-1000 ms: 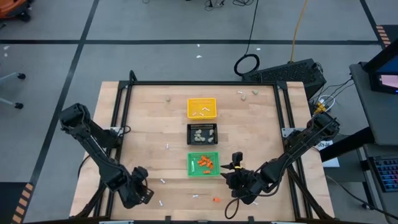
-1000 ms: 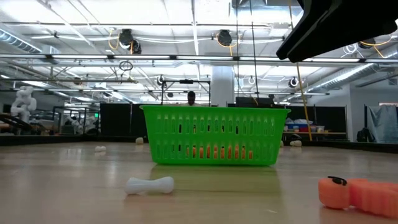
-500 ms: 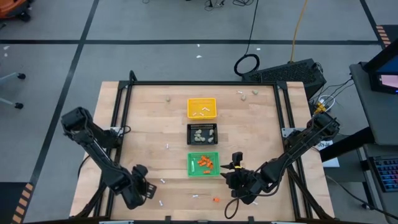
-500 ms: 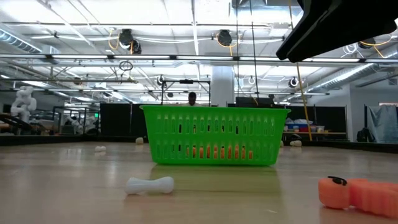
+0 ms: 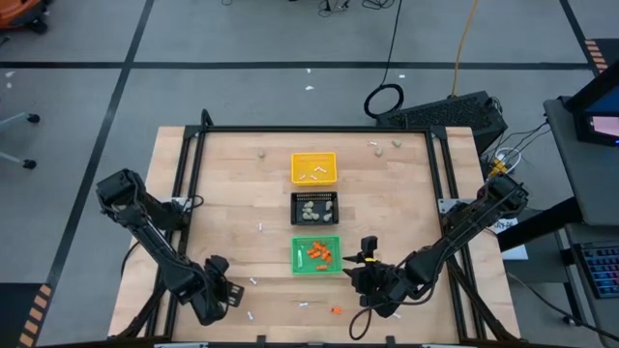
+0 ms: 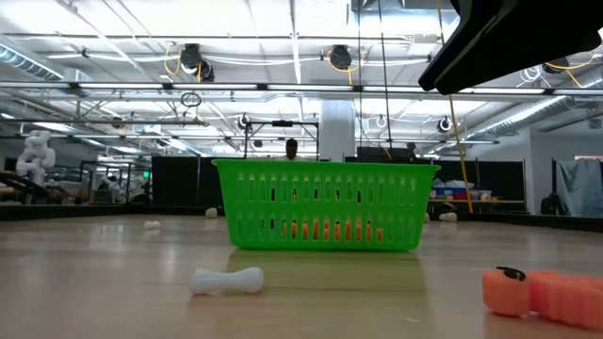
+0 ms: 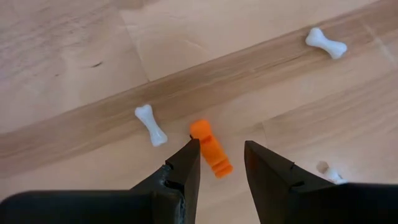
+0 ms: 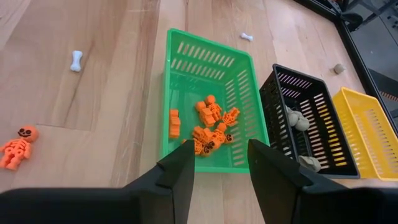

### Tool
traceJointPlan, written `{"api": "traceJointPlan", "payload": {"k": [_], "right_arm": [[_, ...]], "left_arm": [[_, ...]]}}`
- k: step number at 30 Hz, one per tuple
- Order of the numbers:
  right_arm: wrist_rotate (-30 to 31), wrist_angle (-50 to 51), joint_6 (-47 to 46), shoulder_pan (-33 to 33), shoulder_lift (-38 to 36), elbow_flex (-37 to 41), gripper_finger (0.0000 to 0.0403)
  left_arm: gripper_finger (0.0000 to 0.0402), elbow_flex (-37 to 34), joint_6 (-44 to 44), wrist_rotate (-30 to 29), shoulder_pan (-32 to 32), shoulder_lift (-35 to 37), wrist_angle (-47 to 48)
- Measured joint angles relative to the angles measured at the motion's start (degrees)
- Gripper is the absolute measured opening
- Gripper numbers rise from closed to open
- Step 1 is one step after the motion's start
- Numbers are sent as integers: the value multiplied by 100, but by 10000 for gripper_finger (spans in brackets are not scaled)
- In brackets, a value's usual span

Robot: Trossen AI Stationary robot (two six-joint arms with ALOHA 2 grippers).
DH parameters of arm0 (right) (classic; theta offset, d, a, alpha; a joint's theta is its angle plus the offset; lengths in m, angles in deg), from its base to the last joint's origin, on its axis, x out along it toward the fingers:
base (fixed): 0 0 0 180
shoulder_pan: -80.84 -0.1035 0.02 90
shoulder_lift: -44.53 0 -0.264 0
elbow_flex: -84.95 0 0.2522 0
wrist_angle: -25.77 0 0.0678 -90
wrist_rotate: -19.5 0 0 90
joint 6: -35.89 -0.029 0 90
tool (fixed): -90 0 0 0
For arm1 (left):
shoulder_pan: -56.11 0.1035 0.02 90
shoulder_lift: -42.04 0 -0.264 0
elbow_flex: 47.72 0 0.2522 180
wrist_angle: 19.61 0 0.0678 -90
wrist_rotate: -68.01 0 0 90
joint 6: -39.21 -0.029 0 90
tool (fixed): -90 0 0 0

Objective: Sort Halloween decoration
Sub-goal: Put the orange skeleton toy into the green basket

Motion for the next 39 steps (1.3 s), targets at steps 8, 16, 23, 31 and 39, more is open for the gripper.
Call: {"api": "traceJointPlan", "payload": {"k": [8, 16, 23, 31, 39], "right_arm": [[0, 38, 53, 0, 0, 0, 137], [0, 80, 69, 0, 2, 2, 137], [0, 83, 69, 0, 2, 2, 137], [0, -141, 69, 0, 2, 2, 137], [-5, -176, 32, -13, 0, 2, 137]], "left_arm": [[121, 0, -21, 169, 11, -323, -251], [75, 2, -186, 106, 9, -345, -313], [9, 88, -688, 46, 11, -356, -378], [1, 358, -1181, -667, 152, -128, -295], [1, 847, -2440, -1565, 644, 222, 246]]}}
